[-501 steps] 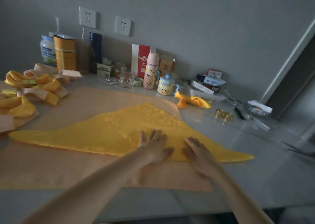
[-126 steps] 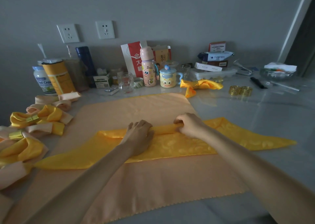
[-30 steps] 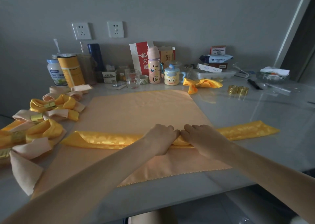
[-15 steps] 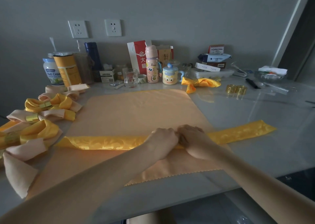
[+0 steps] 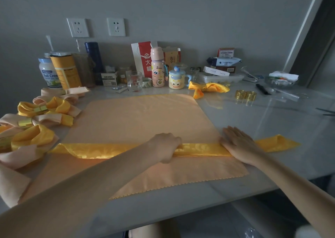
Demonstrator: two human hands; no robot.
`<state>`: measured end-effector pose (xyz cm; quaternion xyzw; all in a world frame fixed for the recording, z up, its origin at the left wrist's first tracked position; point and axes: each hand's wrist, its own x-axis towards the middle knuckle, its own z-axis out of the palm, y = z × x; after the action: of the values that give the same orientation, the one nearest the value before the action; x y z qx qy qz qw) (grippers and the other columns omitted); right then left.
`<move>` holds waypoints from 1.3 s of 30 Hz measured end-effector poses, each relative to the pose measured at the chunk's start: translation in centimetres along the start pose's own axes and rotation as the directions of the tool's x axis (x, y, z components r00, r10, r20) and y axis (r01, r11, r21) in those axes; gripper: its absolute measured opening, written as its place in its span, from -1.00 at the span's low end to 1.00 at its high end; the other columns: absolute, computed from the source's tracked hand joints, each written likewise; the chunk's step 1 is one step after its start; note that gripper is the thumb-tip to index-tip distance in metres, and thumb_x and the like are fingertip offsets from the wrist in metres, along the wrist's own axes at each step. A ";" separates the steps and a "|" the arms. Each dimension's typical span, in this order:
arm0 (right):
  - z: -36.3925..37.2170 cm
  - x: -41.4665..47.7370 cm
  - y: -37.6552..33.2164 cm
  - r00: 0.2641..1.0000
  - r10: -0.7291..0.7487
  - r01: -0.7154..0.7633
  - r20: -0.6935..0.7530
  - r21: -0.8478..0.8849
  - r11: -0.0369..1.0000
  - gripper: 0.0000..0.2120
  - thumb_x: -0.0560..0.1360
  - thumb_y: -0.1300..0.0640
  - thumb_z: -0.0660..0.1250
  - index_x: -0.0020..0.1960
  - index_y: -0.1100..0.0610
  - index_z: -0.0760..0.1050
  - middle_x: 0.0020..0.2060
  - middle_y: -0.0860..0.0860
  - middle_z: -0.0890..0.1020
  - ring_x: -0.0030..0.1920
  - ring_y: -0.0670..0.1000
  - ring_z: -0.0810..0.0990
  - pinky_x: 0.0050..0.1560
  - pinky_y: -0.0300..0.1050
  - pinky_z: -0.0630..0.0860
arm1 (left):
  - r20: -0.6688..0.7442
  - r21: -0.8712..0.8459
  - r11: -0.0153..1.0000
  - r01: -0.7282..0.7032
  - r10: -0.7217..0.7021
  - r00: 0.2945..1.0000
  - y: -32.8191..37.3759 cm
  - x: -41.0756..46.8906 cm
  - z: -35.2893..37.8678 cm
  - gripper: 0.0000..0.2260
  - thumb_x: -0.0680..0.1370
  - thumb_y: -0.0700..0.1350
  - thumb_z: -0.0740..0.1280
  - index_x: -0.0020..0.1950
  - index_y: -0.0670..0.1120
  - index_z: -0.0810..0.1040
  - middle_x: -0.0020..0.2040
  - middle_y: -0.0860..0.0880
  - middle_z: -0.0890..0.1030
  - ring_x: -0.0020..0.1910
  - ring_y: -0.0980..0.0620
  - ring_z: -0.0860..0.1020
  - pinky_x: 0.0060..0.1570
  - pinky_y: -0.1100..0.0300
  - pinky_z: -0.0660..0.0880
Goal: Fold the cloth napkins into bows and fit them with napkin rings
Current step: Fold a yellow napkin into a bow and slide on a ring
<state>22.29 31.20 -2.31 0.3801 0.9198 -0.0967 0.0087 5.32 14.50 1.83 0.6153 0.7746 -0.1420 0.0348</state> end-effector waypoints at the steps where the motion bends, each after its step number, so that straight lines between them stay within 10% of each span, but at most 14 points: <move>1: -0.1 0.1 0.2 1.000 0.003 -0.003 -0.008 -0.004 1.000 -0.40 0.60 -0.20 -0.14 0.55 0.06 -0.07 0.54 0.04 -0.06 0.53 0.01 -0.09 0.48 -0.07 -0.11 | 0.027 -0.019 1.000 0.003 -0.002 1.000 0.0 -0.1 -0.4 -0.65 0.53 -0.25 0.24 0.30 -0.10 0.35 0.19 -0.14 0.44 0.02 -0.10 0.52 -0.18 0.16 0.37; 7: 0.0 0.5 0.2 0.999 -0.008 0.008 -0.035 -0.003 1.000 -0.40 0.59 -0.23 -0.14 0.53 0.05 0.02 0.54 0.04 -0.01 0.53 0.04 -0.05 0.48 -0.04 -0.08 | 0.388 -0.452 0.846 0.284 -0.101 0.916 -1.1 1.2 -2.5 -0.86 0.53 -0.09 0.26 -0.08 -0.16 0.44 -0.18 -0.10 0.44 -0.33 0.00 0.51 -0.40 0.25 0.51; 13: 0.3 0.2 -0.2 0.998 -0.010 0.009 -0.070 -0.016 1.000 -0.43 0.61 -0.19 -0.10 0.52 0.08 0.07 0.53 0.07 0.06 0.52 0.06 0.03 0.48 -0.03 -0.04 | 0.005 -0.473 0.877 0.082 -0.090 0.996 0.2 4.1 -2.6 -0.63 0.48 0.12 0.37 0.08 -0.15 0.53 0.07 -0.07 0.56 0.06 -0.04 0.51 0.01 0.15 0.43; 22: 0.5 -0.2 1.3 0.862 -0.231 0.234 -0.451 -0.050 0.971 -0.75 0.58 0.00 0.17 0.06 0.18 0.46 -0.03 0.04 0.52 -0.02 0.08 0.53 -0.08 -0.13 0.38 | 0.133 -0.438 0.897 0.051 0.009 0.991 3.0 7.0 -2.6 -0.77 0.44 -0.05 0.38 0.02 -0.14 0.61 -0.06 -0.07 0.58 -0.11 -0.05 0.53 -0.09 0.10 0.49; 34: -4.3 5.0 3.3 0.994 -0.113 0.113 -0.007 0.118 0.987 -0.79 0.52 -0.03 0.30 0.00 0.11 0.46 -0.08 -0.01 0.51 -0.07 -0.01 0.46 -0.19 -0.17 0.31 | -0.062 -0.492 0.854 0.168 -0.227 0.972 0.0 12.0 -2.4 -0.75 0.52 -0.20 0.24 0.18 -0.19 0.54 0.18 -0.13 0.54 0.16 -0.12 0.49 0.11 0.11 0.43; 39: -5.5 7.9 3.7 0.998 -0.061 0.062 -0.008 0.149 0.987 -0.79 0.50 0.02 0.33 0.01 0.16 0.49 -0.04 0.02 0.51 -0.02 0.01 0.46 -0.11 -0.15 0.33 | -0.249 -0.238 0.966 0.099 -0.159 0.955 -0.6 13.6 -2.7 -0.69 0.50 -0.21 0.29 0.22 -0.01 0.43 0.22 -0.08 0.38 0.24 -0.08 0.36 0.18 0.09 0.29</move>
<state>19.59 40.26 1.77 0.3512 0.9214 -0.1648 -0.0244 1.81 27.91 1.42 0.5687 0.8220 0.0276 -0.0103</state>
